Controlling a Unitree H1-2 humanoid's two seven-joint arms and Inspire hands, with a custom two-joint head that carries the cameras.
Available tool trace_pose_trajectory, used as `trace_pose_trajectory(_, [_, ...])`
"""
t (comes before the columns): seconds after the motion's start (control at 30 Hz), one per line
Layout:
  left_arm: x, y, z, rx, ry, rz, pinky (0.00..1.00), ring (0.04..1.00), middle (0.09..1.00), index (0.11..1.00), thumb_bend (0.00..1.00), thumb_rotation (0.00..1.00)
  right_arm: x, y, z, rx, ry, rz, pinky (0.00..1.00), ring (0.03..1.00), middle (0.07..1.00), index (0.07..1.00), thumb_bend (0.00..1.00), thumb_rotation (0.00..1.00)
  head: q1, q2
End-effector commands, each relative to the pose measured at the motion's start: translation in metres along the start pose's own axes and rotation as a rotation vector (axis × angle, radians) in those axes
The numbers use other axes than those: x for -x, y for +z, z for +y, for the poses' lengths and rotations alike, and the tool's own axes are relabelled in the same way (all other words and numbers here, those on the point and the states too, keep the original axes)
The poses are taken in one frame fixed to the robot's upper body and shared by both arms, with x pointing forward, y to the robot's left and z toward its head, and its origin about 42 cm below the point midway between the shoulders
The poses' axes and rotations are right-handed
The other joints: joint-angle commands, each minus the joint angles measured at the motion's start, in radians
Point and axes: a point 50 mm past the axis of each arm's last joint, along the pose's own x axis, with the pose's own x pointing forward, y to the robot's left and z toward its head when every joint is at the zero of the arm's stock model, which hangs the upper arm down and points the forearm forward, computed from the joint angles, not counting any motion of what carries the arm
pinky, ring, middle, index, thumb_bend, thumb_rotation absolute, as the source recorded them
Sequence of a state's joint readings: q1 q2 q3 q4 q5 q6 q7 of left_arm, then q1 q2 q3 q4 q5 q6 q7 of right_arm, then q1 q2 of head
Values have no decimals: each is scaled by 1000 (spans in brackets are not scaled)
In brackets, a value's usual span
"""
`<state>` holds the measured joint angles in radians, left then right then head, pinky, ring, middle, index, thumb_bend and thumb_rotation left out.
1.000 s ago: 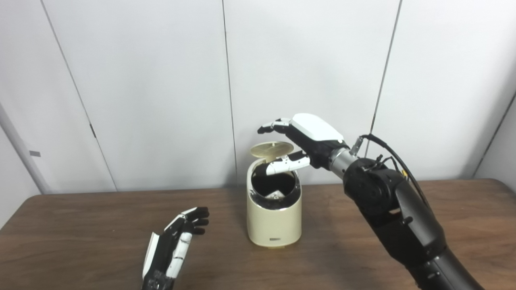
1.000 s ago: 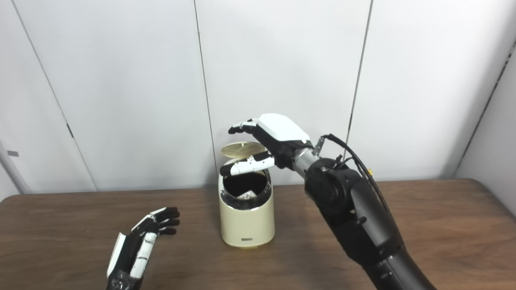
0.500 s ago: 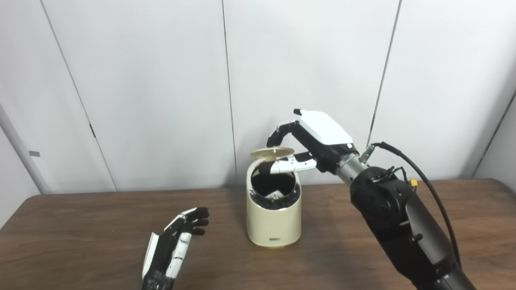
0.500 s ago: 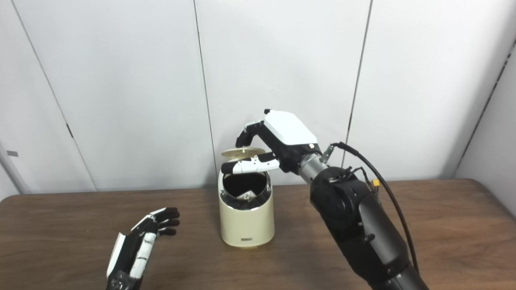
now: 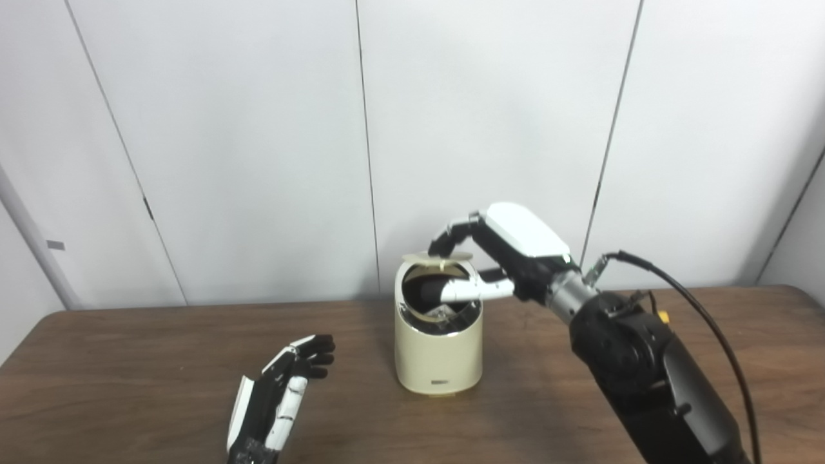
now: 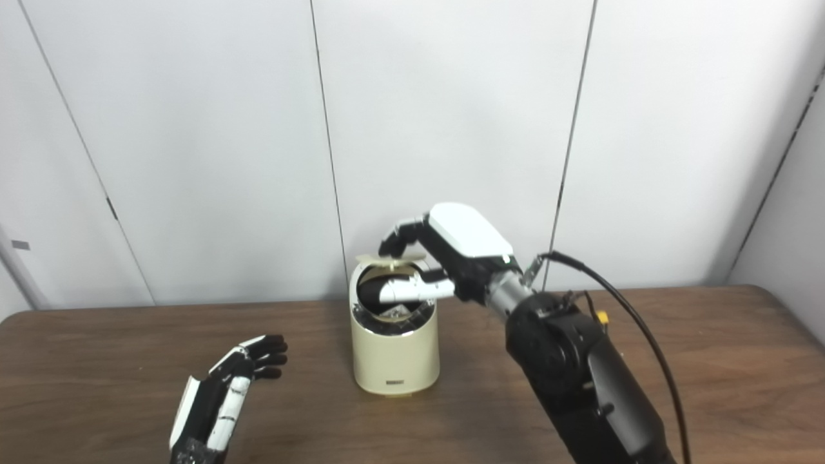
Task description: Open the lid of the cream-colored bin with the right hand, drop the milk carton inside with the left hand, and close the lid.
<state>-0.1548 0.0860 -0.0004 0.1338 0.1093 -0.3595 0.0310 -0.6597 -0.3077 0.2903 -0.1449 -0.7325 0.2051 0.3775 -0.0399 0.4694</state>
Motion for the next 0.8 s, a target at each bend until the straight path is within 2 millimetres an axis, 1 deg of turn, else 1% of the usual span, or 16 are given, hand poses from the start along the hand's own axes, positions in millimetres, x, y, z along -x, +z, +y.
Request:
trace_pose_trajectory(0.0, [9,-4,-1,0,11,23,667,714,746,764,514,921,0,6,-20,13,-50,-35,870,769,686,683,877,934,-1,1])
trace_pose_trajectory(0.07, [9,-4,-1,-2,13,22,663,711,744,761,513,921,3,2,-16,-3,-31,-21,877,787,705,704,868,910,1,1])
trace_pose_trajectory(0.17, [8,-3,0,-7,12,22,669,713,745,762,488,930,6,-6,-8,-9,-13,-3,852,797,718,715,851,891,2,3])
trace_pose_trajectory(0.27, [9,-2,1,-13,8,24,673,716,751,769,488,944,8,-11,-2,-18,10,30,843,806,727,725,852,888,-1,6])
trace_pose_trajectory(0.43, [9,-1,0,-7,20,25,675,715,746,759,507,916,10,-14,1,-39,26,52,858,817,737,730,847,875,1,13])
trace_pose_trajectory(0.6, [8,1,-2,-7,16,24,682,715,743,759,504,916,14,-16,3,-43,29,48,860,819,741,735,830,865,3,17])
trace_pose_trajectory(0.73, [8,3,-3,-5,15,22,677,717,745,759,495,913,19,-13,9,-8,39,26,857,815,737,733,844,887,2,21])
trace_pose_trajectory(0.77, [8,3,-3,-6,14,23,675,718,746,759,496,914,20,-11,11,9,44,19,855,812,731,730,848,880,2,21])
